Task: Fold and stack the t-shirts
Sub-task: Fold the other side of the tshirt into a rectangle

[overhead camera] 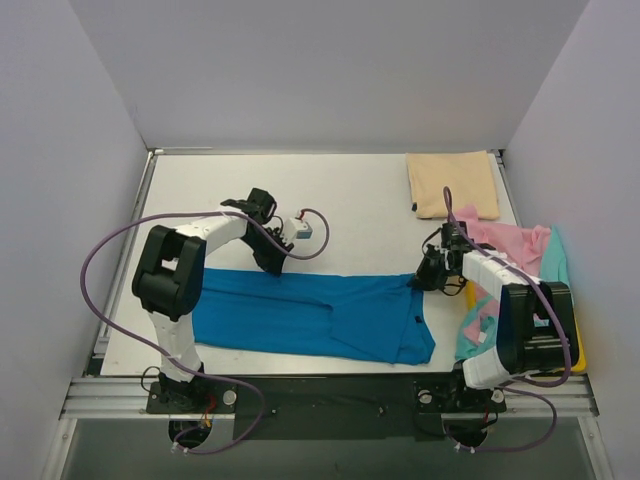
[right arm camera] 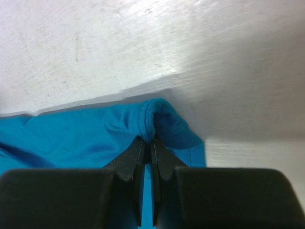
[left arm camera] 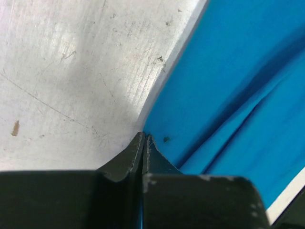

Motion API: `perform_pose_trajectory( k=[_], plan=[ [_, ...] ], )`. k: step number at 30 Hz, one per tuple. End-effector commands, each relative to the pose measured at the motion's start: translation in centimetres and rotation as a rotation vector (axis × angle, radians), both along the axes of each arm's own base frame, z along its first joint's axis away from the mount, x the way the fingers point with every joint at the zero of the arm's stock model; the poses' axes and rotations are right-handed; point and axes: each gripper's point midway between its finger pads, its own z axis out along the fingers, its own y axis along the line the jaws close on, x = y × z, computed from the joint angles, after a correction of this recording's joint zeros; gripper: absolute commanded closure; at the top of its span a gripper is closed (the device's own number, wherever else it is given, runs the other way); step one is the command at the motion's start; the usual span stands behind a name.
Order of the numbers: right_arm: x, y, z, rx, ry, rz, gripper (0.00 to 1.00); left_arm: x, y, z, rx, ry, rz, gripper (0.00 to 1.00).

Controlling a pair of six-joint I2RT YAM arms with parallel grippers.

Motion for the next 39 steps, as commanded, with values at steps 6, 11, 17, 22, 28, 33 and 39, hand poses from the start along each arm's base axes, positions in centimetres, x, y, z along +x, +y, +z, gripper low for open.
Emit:
perform_pose_trajectory(
  k=[6,11,17,22,28,33,39],
  plan=[
    [-0.6,-3.0,-0.3,-0.072,0.041,-0.042,1.0,2.7,0.8,0.6,-0.009,-0.073,0.098,1.0],
    [2.2,-3.1,-0.5,-0.083,0.049,-0.012,1.0,3.9,0.7,1.4,-0.021,-0.131,0.133,1.0],
    [3.1,-3.5,0.4,-0.115,0.083,0.018,0.81,2.4,0.4,2.1,-0.051,-0.105,0.076,0.87],
    [3.1,-4.7,3.8,-0.238,0.037,0.032,0.59,2.5,0.1,6.0,-0.091,-0.18,0.075,0.57],
    [1.7,-2.4,7.9,-0.423,-0.084,0.061,0.59,1.1,-2.2,9.3,-0.218,-0.179,0.075,0.72],
    [1.0,4.7,7.8,-0.224,-0.163,0.192,1.0,-0.2,-5.2,7.2,-0.221,-0.115,0.034,1.0],
    [0.0,9.8,4.7,0.034,-0.1,0.249,1.0,-1.1,-9.7,4.9,-0.208,-0.101,-0.042,1.0]
  ],
)
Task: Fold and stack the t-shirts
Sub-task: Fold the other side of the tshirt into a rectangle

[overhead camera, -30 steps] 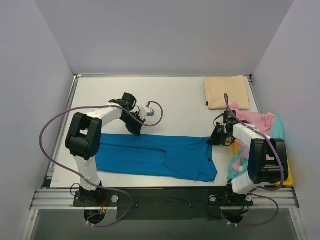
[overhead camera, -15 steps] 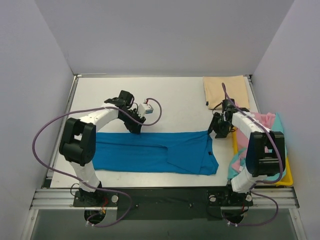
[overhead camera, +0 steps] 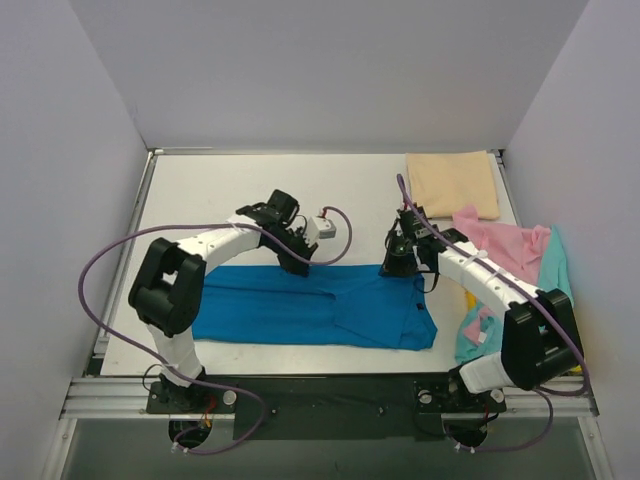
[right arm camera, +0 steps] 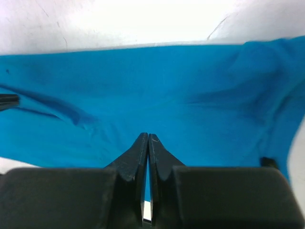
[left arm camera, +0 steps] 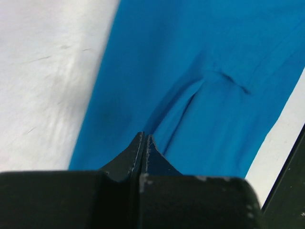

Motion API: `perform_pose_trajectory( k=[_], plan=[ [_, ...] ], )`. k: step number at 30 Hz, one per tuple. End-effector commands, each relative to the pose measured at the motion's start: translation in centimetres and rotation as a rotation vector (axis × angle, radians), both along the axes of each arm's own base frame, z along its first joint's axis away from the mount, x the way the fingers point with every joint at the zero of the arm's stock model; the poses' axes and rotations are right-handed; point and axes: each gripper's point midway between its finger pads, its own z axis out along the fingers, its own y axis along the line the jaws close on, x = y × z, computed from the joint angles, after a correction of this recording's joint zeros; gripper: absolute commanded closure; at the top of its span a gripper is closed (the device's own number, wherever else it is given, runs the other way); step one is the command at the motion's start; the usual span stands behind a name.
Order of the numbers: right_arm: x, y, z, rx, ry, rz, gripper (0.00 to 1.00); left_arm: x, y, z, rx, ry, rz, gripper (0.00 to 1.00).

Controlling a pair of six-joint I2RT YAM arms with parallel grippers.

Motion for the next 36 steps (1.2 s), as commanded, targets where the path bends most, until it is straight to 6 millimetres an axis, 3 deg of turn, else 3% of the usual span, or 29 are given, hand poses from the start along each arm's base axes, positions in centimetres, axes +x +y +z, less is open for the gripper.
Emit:
perform_pose_trajectory(
  k=[1,4,6,8,15,19,24,30,33,35,36],
  plan=[
    [-1.4,2.6,-3.2,0.142,0.119,0.002,1.0,0.6,-3.6,-0.5,-0.034,-0.021,-0.031,1.0],
    [-2.5,2.2,-5.6,0.138,0.174,-0.024,1.0,1.9,-4.2,-0.8,-0.028,-0.031,-0.005,1.0],
    [-3.0,1.8,-7.1,0.125,0.208,-0.037,1.0,1.6,-3.9,-1.9,-0.001,-0.01,-0.015,1.0],
    [-3.7,1.4,-8.1,0.109,0.237,-0.055,1.0,0.9,-3.3,-2.7,0.031,0.0,-0.04,1.0],
    [-5.0,0.4,-10.0,0.063,0.289,-0.091,1.0,-4.9,0.0,-4.1,0.108,0.112,-0.201,1.0],
    [-5.2,0.0,-10.3,0.045,0.294,-0.099,1.0,-5.9,2.7,-5.0,0.209,0.093,-0.232,1.0],
    [-5.3,-0.6,-10.5,0.028,0.291,-0.11,1.0,-7.5,4.4,-3.2,0.237,0.097,-0.253,1.0],
    [-5.1,-0.8,-10.5,0.03,0.285,-0.111,1.0,-8.5,8.4,-2.6,0.337,0.084,-0.249,1.0],
    [-4.8,-0.9,-10.0,0.031,0.269,-0.109,1.0,-7.9,9.3,-0.6,0.309,0.083,-0.241,1.0],
    [-4.5,-1.0,-9.7,0.028,0.259,-0.107,1.0,-6.1,9.6,0.8,0.287,0.051,-0.183,1.0],
    [-4.3,-1.0,-9.5,0.029,0.253,-0.107,1.0,-4.2,9.5,1.4,0.281,0.006,-0.121,1.0]
  ],
)
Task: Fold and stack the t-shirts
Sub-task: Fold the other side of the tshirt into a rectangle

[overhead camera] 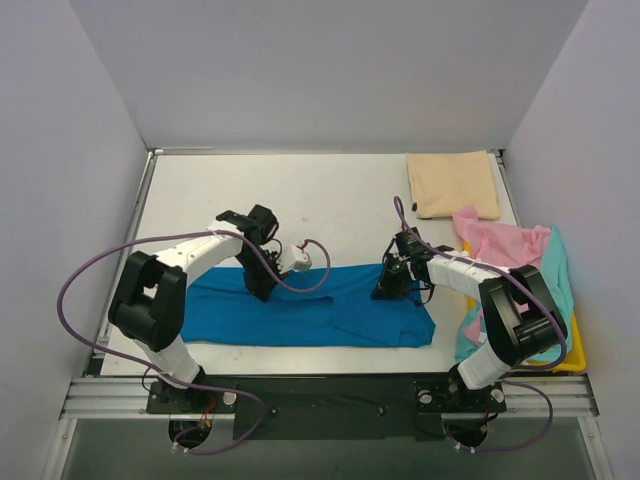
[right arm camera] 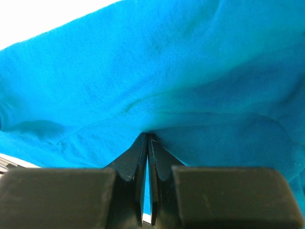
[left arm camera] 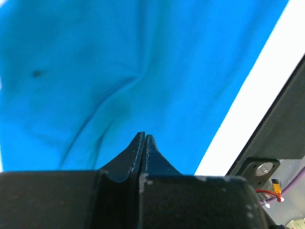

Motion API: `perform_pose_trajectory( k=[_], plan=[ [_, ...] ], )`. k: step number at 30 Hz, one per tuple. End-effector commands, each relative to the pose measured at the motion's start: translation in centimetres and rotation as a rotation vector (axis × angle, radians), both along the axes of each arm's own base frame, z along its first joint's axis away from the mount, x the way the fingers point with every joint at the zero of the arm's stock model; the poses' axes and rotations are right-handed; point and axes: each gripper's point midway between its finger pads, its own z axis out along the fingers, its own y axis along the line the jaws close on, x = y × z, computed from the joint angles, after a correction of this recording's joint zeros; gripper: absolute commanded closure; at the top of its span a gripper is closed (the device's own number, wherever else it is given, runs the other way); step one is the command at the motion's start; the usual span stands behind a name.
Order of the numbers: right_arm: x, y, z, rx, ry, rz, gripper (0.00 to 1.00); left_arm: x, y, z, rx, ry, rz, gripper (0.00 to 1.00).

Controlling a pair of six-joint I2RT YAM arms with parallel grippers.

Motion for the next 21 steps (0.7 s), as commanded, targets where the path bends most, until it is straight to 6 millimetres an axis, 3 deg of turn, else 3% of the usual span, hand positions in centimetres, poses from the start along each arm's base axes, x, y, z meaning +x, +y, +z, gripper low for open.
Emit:
perform_pose_trajectory(
  k=[1,2,4,6,9,15,21],
  plan=[
    [-0.9,-2.7,-1.4,-0.128,0.029,-0.014,1.0,5.1,1.2,3.8,-0.037,-0.143,0.118,1.0],
    [-0.7,-2.7,-1.3,-0.127,0.024,-0.016,1.0,7.1,1.4,4.0,-0.035,-0.194,0.165,1.0],
    [-0.6,-2.7,-1.3,-0.129,0.022,-0.01,1.0,9.0,2.6,2.7,0.003,-0.201,0.214,1.0],
    [-0.6,-2.7,-1.3,-0.131,0.028,-0.008,1.0,9.5,3.5,1.2,0.041,-0.194,0.22,1.0],
    [-0.6,-2.9,-1.3,-0.133,0.031,-0.011,1.0,7.9,4.5,-1.0,0.082,-0.14,0.175,1.0],
    [-0.7,-3.4,-1.5,-0.134,0.036,-0.023,1.0,5.4,7.3,-2.7,0.132,-0.106,0.187,1.0],
    [-0.9,-4.0,-1.8,-0.135,0.046,-0.039,1.0,3.8,10.4,-1.8,0.132,-0.107,0.257,1.0]
  ],
)
